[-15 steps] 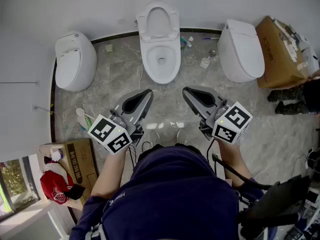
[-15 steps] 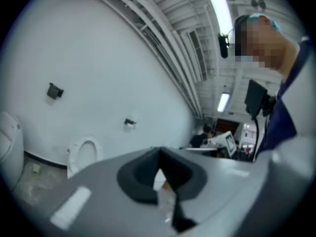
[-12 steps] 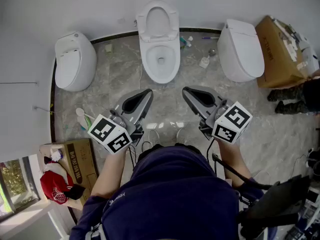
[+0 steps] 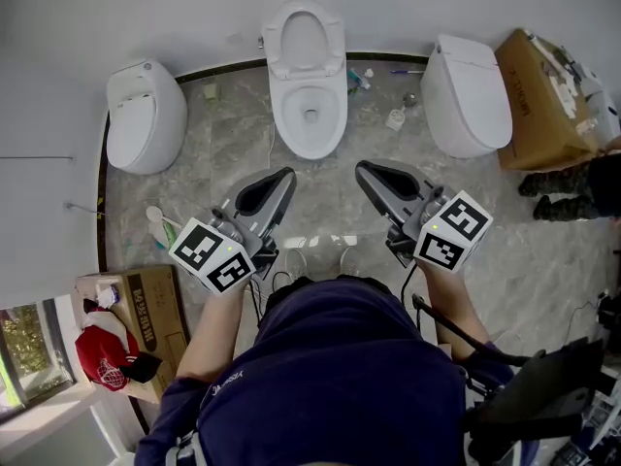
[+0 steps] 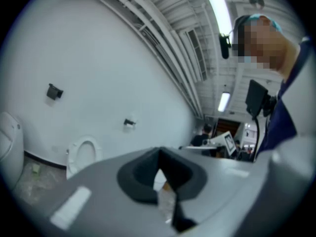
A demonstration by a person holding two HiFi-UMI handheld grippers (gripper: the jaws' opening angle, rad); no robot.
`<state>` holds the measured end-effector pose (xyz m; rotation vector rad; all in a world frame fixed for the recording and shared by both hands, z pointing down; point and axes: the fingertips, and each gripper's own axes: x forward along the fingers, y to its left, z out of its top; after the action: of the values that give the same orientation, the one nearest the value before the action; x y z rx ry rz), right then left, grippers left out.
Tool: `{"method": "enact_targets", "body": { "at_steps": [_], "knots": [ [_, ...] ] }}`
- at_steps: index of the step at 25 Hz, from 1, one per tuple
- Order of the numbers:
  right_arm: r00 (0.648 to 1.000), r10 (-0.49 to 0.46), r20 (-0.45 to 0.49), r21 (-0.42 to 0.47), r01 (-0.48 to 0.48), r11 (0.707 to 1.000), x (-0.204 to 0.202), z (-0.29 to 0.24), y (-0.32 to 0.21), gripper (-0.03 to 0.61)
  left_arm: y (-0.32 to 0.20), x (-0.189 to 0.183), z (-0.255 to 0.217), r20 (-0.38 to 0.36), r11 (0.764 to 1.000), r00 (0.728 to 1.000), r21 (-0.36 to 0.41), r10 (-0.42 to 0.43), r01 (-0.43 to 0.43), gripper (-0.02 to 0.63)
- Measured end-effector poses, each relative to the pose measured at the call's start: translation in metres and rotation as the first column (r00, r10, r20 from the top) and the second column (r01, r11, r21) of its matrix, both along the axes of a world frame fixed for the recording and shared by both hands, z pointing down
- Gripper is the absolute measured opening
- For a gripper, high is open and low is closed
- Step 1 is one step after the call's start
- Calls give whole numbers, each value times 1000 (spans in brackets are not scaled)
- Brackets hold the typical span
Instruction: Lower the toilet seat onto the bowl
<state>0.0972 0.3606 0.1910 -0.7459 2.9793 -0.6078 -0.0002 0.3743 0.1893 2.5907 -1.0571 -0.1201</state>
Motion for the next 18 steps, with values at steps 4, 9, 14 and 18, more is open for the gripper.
{"method": "enact_targets", "body": {
  "at_steps": [4, 9, 14, 18],
  "knots": [
    [1000, 1, -2, 1, -1, 1000, 18, -1, -3, 6, -1, 14, -2, 6, 1000, 1000, 4, -17, 17, 3],
    [1000, -17, 20, -4, 18, 1000, 42, 0, -6, 6, 3, 33, -6, 25, 999, 998, 11, -49, 48, 3],
    [999, -30, 26, -18, 30, 999, 61, 10, -7, 6, 8, 48, 0, 49, 997, 996, -6, -79, 79, 3],
    [999, -37, 27, -40, 38, 998, 72, 20, -4, 6, 13, 57, 6, 65, 995, 994, -23, -92, 94, 3]
  ]
}}
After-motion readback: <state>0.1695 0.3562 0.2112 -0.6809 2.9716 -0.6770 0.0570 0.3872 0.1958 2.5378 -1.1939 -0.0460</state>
